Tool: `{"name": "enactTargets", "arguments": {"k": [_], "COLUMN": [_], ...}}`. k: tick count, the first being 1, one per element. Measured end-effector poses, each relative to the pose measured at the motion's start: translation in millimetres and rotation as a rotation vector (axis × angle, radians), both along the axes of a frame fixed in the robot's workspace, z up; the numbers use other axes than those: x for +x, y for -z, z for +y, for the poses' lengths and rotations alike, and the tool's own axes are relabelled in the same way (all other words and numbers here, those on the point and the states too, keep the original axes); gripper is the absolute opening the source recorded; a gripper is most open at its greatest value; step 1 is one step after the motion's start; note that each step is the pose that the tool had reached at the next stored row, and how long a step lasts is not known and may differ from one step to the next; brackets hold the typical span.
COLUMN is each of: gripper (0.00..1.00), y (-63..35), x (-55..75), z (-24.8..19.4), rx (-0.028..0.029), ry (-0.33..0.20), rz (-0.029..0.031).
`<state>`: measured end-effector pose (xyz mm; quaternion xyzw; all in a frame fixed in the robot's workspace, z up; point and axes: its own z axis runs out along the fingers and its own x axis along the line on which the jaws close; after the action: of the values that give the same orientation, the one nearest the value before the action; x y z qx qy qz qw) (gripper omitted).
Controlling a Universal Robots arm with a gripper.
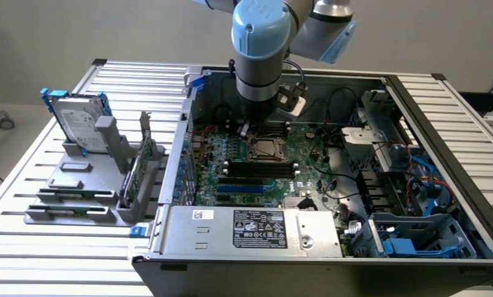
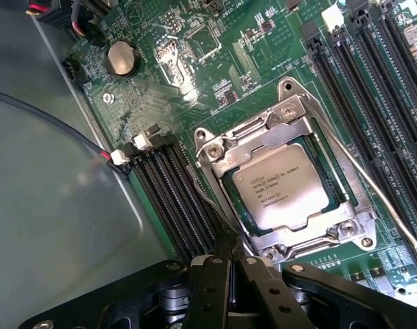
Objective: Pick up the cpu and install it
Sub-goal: 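Close the cpu cover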
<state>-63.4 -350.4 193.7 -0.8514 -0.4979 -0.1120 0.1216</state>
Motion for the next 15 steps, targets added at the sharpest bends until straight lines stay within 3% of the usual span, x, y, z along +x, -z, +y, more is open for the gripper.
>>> {"name": "enactTargets", "arguments": {"k": [15], "gripper": [0.11], "y": [1.0], "x": [4.3], "z": [1.0], "rx": [0.0005], "ry": [0.000], "rz": [-0.0002]}}
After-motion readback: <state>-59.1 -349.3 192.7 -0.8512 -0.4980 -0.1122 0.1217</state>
